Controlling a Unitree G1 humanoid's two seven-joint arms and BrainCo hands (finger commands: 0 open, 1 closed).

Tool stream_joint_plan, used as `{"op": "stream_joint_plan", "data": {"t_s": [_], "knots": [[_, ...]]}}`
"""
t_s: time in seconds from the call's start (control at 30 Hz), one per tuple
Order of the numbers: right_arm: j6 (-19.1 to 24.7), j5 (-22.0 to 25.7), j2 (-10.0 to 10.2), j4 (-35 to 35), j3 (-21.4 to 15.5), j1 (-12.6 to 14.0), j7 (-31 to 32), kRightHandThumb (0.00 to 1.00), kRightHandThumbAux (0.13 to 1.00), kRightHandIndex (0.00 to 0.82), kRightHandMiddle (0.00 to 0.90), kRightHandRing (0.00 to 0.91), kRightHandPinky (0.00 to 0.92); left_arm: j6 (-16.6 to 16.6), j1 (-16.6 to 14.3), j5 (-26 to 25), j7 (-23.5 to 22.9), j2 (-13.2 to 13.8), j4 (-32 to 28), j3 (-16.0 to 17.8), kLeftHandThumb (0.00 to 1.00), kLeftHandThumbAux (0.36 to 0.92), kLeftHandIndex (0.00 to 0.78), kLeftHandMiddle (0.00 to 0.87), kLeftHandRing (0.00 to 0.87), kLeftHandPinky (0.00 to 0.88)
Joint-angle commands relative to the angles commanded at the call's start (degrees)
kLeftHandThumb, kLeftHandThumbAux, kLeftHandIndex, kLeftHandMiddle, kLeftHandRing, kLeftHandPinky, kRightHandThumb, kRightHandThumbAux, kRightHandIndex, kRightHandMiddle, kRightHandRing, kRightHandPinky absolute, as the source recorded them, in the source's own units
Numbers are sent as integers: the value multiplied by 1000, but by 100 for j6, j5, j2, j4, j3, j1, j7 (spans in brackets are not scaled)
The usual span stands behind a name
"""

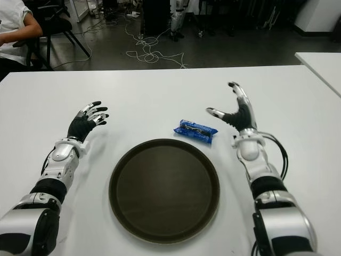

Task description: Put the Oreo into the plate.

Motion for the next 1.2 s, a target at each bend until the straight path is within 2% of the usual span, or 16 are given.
{"op": "stream_joint_plan", "data": {"t_s": [0.13,0.27,0.4,0.6,0.83,1.2], "knots": [[608,-380,-114,-374,304,-73,194,0,587,1,3,3,12,1,-3,-32,1,-17,7,33,519,767,184,266,286,317],[1172,-654,-217,-700,600,-182,700,0,550,0,0,0,10,3,-9,-49,-11,-24,30,55,524,759,187,267,290,323],[1514,-1016,-234,-661,1025,-448,1147,0,526,0,0,0,18,-4,2,-88,-72,-24,22,67,530,758,188,268,289,317],[1494,-1390,-288,-378,1576,-673,1676,0,535,0,0,0,23,3,7,-100,-127,-10,6,58,515,754,181,266,284,303],[1393,-1555,-176,138,1953,-945,1964,0,567,0,0,0,38,-18,40,-49,-147,22,-23,21,519,747,172,254,273,297],[1320,-1701,26,799,2290,-1178,1748,0,592,6,6,40,87,-77,71,-6,-70,20,-62,-23,522,762,180,261,280,305]]}}
